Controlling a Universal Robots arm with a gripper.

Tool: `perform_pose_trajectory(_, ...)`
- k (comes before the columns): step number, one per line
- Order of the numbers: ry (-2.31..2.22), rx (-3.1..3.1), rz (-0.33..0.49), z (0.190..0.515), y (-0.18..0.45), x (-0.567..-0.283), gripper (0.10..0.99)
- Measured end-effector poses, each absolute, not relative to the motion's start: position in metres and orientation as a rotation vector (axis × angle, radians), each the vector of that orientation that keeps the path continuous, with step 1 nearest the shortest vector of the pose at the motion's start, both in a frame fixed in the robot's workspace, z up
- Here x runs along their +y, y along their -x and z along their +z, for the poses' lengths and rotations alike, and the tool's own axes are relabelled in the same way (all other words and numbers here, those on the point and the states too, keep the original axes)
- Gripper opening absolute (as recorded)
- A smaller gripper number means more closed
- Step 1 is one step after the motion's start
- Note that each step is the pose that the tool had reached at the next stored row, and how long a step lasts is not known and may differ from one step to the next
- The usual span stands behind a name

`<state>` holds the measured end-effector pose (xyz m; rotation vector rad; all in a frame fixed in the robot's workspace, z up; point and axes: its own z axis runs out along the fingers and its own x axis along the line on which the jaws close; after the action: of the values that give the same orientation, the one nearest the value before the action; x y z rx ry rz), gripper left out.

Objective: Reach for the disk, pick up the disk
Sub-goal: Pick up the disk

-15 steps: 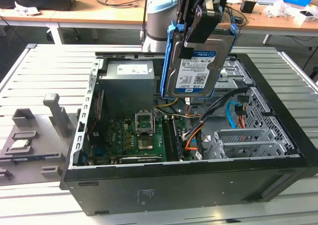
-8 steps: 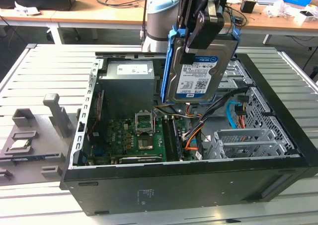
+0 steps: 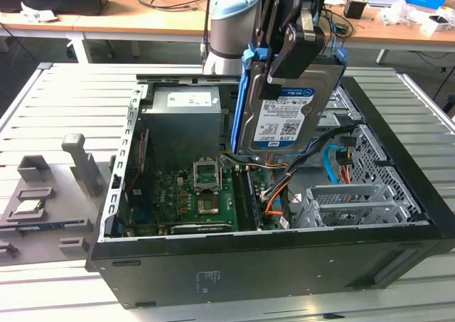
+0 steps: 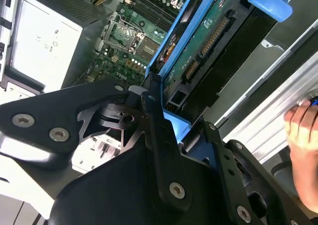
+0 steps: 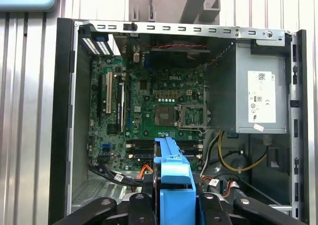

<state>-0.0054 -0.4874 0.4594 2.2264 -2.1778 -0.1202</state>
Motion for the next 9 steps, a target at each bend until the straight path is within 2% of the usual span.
perform_pose_trajectory(9, -2.227, -2.178, -0.120, 0.458, 0.005, -0.501, 0.369)
